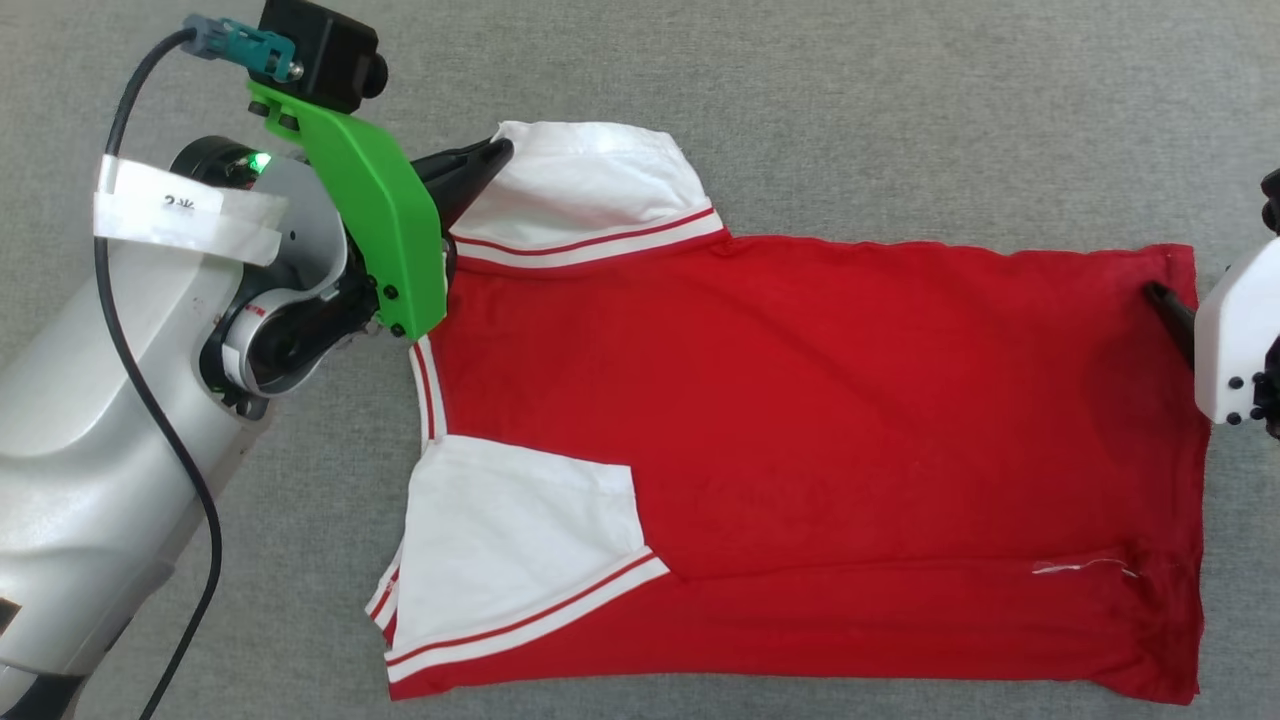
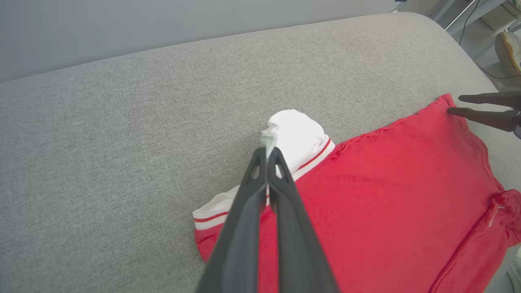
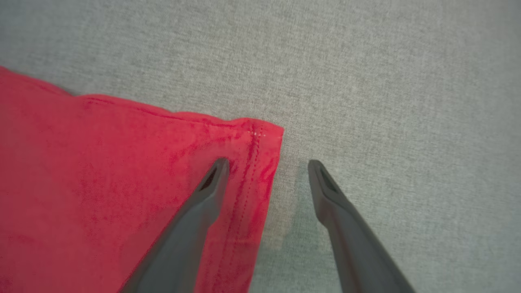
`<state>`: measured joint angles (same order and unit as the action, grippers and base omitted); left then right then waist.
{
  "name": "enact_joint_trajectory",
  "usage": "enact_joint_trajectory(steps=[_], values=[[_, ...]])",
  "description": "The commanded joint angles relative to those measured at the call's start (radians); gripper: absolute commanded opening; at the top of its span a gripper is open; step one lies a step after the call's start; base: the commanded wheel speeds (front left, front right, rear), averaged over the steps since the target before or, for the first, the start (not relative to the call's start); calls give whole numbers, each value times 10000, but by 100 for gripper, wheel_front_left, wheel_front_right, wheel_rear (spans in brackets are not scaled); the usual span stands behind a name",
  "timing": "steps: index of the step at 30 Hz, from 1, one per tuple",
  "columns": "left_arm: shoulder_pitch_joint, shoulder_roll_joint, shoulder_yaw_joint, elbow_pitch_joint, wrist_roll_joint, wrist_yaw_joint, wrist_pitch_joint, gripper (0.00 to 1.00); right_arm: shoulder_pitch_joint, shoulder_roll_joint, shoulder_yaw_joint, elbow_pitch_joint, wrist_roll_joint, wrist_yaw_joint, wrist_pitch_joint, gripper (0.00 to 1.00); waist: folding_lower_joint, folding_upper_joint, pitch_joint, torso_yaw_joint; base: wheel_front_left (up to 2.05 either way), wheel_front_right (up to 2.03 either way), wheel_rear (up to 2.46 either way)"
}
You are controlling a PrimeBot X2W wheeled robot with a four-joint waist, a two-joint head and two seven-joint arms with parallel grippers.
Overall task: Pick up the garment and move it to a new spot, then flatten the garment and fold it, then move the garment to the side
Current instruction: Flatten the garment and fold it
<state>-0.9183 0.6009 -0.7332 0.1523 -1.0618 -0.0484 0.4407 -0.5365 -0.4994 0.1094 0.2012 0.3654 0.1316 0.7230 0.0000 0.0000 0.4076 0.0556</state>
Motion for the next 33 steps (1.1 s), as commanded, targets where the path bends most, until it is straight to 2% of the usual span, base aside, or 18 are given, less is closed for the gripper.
enact_joint_trajectory(steps=[1, 12, 14, 15, 20, 21, 33], values=[[178, 75, 37, -107, -28, 69, -17, 0, -210, -89, 82, 187, -24, -9, 34, 100, 0, 0, 261, 286, 0, 0, 0], [359, 15, -12, -451, -97, 124, -93, 0, -520, -412, 1318, 994, 302, -9, 443, 100, 0, 0, 583, 604, 0, 0, 0], [376, -25, -20, -401, -100, 104, -144, 0, -474, -448, 1463, 1056, 419, -9, 531, 17, 0, 0, 580, 622, 0, 0, 0], [384, -46, -29, -361, -98, 88, -171, 0, -451, -472, 1518, 1082, 462, -9, 540, 0, 0, 0, 567, 632, 0, 0, 0], [502, -101, -16, -83, -104, 35, -393, 0, -387, -366, 1382, 1281, 529, -9, 155, 0, 0, 0, 296, 607, 0, 0, 0], [808, -90, 147, 251, -143, 97, -860, 0, -376, -171, 1140, 1467, 546, -9, -595, 0, 0, 0, -228, 470, 0, 0, 0], [1890, 0, 307, 531, -308, 223, -1719, 0, 27, 13, 742, 1788, 890, -9, -2635, 0, 0, 0, -1637, 306, 0, 0, 0]])
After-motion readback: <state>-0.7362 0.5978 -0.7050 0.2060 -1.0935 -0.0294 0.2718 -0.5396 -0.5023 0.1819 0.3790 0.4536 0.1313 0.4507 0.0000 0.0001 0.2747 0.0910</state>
